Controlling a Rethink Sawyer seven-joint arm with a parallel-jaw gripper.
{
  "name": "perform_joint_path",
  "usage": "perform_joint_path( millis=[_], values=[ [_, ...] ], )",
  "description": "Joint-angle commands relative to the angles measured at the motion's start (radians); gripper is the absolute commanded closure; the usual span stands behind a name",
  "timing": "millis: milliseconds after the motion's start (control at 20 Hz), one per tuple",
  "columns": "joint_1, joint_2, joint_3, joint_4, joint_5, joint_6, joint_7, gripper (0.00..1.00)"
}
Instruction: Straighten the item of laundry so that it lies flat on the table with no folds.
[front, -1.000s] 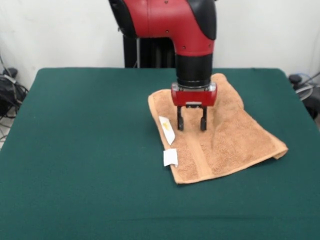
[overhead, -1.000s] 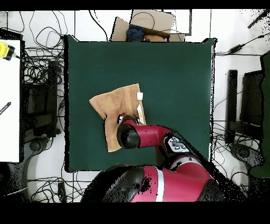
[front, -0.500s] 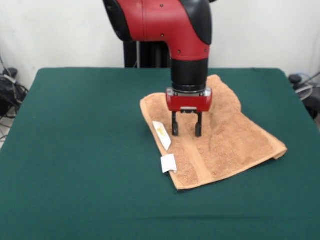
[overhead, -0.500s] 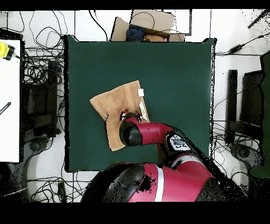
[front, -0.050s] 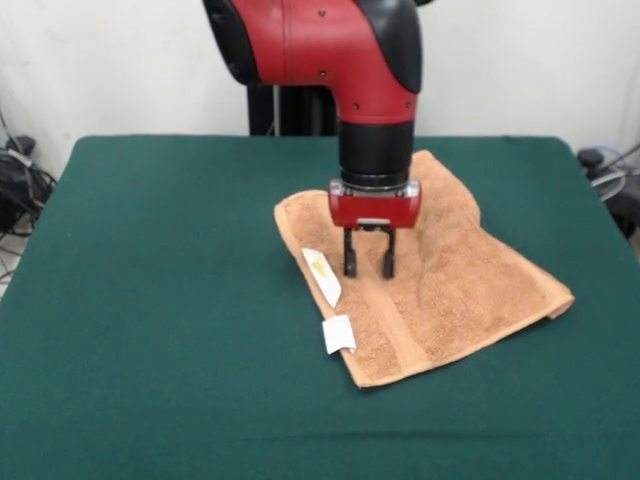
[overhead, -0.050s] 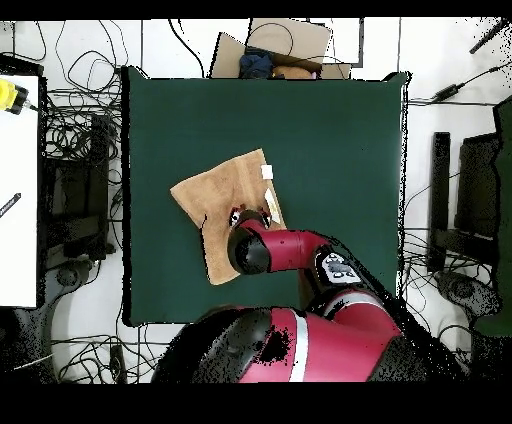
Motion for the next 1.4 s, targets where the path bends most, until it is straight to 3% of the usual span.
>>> perform_joint_path(
  millis=[50,800,1250,1400],
  values=[
    [0.011,0.085,-0.051,-0.178,-0.027,-0.061,0.055,1.0],
    [-0.016,0.087,-0.031,-0.179,-0.06,-0.06,0.051,1.0],
    [-0.118,0.09,0.066,-0.23,-0.164,-0.003,-0.003,1.0],
    [-0.216,0.093,0.183,-0.282,-0.236,0.099,-0.093,1.0]
  ],
)
